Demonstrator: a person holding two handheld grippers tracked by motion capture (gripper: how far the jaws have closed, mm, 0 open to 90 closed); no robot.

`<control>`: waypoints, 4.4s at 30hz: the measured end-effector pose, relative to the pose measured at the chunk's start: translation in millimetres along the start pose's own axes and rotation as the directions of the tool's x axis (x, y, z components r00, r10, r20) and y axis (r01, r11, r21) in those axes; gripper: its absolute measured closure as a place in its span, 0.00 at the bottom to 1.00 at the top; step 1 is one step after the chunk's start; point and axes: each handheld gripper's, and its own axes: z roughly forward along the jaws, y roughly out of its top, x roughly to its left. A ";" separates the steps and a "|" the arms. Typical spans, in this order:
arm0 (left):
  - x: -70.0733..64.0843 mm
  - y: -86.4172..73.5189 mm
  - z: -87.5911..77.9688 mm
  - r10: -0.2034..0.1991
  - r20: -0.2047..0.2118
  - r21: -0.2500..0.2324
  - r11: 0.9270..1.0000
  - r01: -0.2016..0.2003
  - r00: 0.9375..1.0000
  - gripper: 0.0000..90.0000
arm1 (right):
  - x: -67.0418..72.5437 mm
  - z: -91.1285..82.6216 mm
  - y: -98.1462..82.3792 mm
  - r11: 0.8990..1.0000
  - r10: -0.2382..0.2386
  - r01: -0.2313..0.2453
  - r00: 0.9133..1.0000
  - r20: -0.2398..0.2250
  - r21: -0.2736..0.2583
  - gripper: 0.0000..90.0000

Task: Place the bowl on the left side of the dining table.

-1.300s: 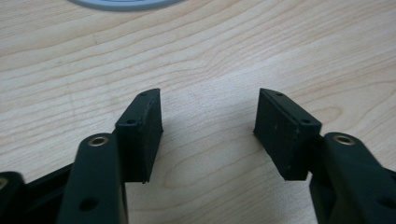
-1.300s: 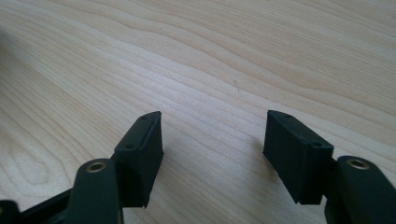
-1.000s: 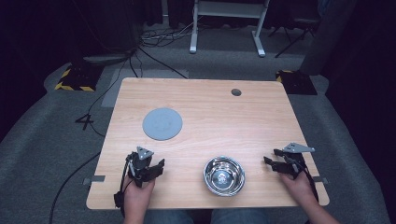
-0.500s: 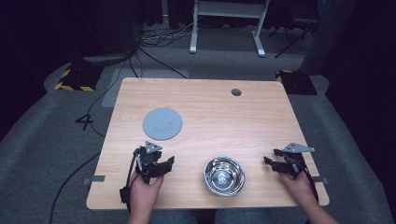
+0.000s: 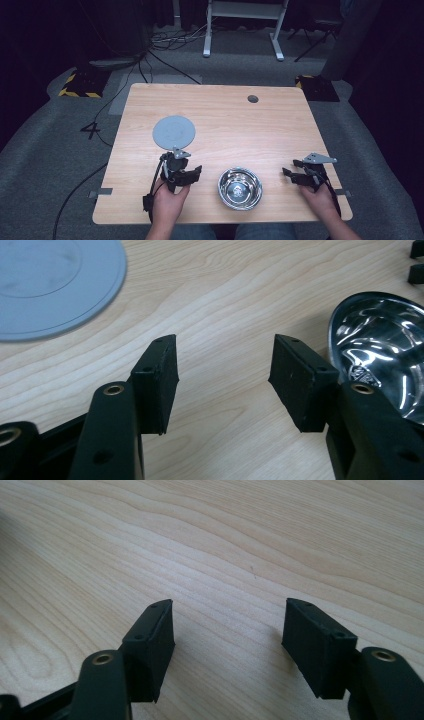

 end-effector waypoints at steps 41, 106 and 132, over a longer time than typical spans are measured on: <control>-50.7 13.8 70.8 -0.068 0.145 0.251 0.967 0.030 0.987 0.47 | 0.0 0.0 0.0 1.000 0.001 -0.001 1.000 0.000 0.000 0.42; -0.4 -0.1 7.9 -0.160 0.095 0.125 0.981 0.148 0.982 0.96 | 1.4 -0.9 -0.7 1.000 0.007 -0.007 1.000 0.006 0.000 0.41; 48.2 35.2 -14.6 -0.183 0.028 0.052 0.982 0.181 0.983 0.95 | 1.5 -0.3 -0.3 1.000 0.008 -0.008 1.000 0.006 0.001 0.40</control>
